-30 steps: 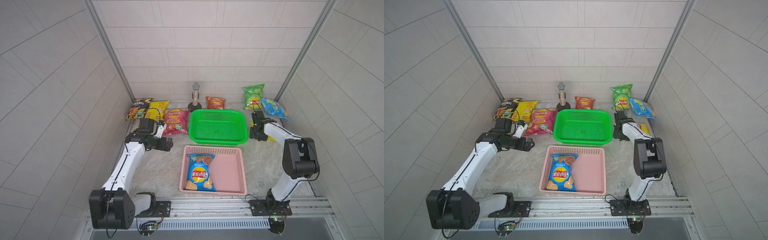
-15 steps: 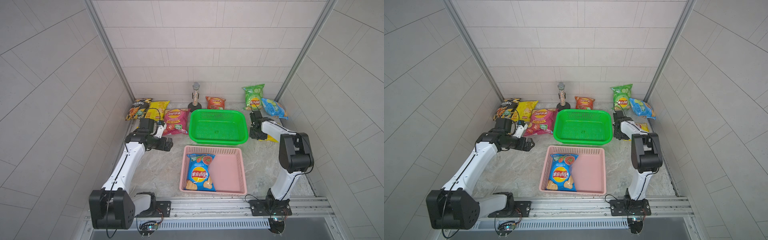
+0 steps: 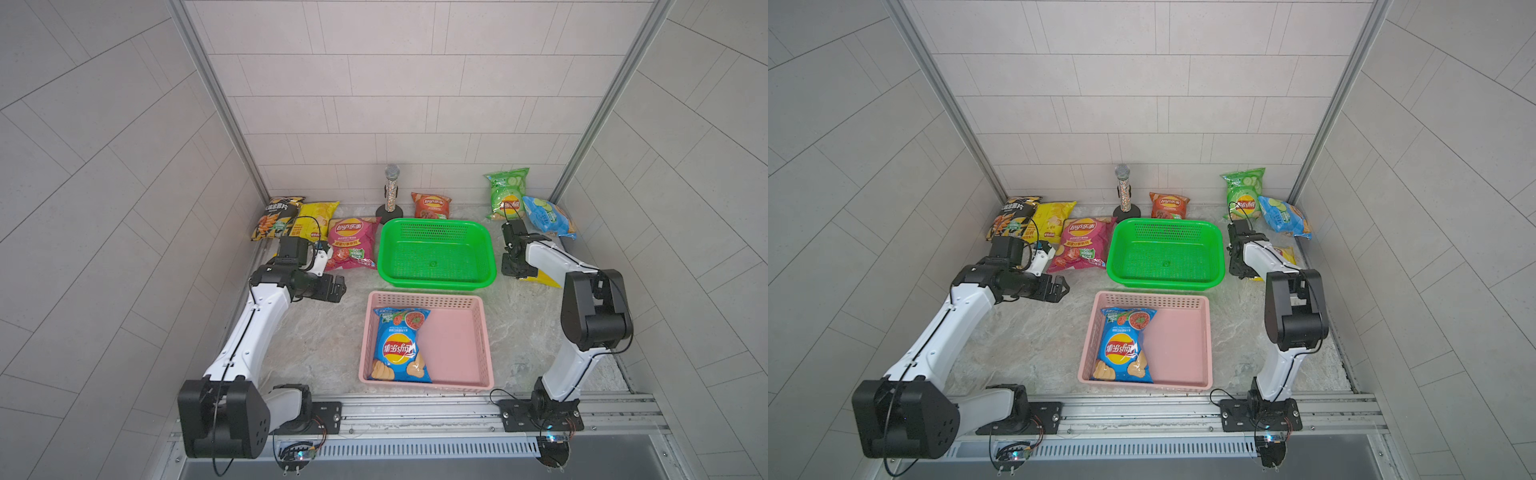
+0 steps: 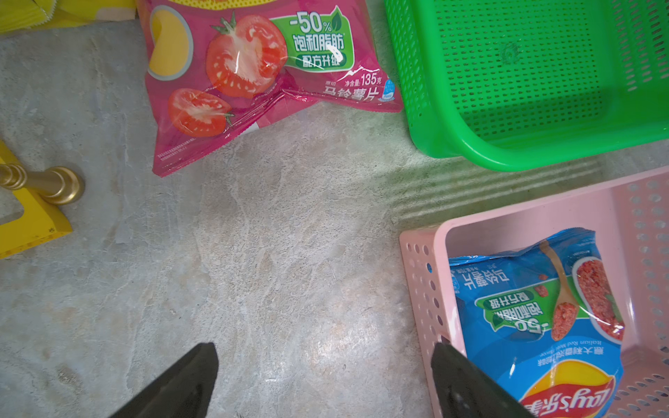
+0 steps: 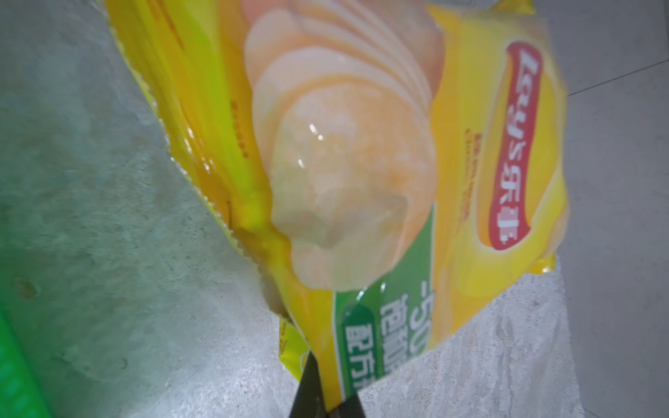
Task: Put the potato chips into the basket
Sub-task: Pick up the potato chip from the center of the board, then place the potato chip in the basket.
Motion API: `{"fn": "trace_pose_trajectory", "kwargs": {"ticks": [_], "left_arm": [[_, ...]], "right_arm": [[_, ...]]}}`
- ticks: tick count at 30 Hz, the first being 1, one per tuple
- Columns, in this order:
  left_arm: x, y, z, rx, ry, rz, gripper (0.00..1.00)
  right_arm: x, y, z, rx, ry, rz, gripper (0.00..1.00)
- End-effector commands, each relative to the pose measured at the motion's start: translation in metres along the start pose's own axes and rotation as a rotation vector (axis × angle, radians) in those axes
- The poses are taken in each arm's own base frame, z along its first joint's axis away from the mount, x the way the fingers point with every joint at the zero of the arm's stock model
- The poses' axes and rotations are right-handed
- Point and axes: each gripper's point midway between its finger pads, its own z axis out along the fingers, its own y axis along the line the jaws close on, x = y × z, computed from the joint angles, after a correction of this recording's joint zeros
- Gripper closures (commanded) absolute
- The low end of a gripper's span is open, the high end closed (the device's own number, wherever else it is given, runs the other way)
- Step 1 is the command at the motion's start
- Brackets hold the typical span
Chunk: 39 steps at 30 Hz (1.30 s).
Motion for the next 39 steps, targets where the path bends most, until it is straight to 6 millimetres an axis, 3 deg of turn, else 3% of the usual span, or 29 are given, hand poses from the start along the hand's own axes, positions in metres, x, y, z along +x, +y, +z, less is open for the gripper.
{"fn": "trace_pose_trajectory", "kwargs": {"ticks": [1, 7, 12, 16, 20, 33, 36, 39], "left_arm": [[0.005, 0.000, 0.001, 0.006, 0.012, 0.002, 0.00], [0.005, 0.000, 0.002, 0.007, 0.013, 0.003, 0.00], [0.005, 0.001, 0.002, 0.008, 0.014, 0.002, 0.00], [0.005, -0.001, 0.003, 0.017, 0.017, 0.002, 0.00], [0.005, -0.001, 0.004, 0.021, 0.020, 0.002, 0.00], [0.006, -0.003, 0.004, 0.028, 0.022, 0.003, 0.00], [0.006, -0.002, 0.004, 0.027, 0.022, 0.002, 0.00], [0.006, -0.002, 0.004, 0.025, 0.021, 0.002, 0.00]], "right_arm": [[-0.013, -0.020, -0.042, 0.007, -0.070, 0.038, 1.00], [-0.016, -0.037, -0.098, -0.057, -0.166, 0.094, 1.00], [-0.008, -0.050, -0.156, -0.162, -0.263, 0.120, 1.00], [0.007, -0.047, -0.198, -0.299, -0.316, 0.095, 1.00], [0.031, -0.038, -0.227, -0.388, -0.308, 0.019, 1.00], [0.119, 0.055, -0.326, -0.686, -0.304, -0.593, 1.00], [0.152, 0.079, -0.334, -0.713, -0.304, -0.829, 1.00], [0.179, 0.097, -0.326, -0.628, -0.316, -1.042, 1.00]]}}
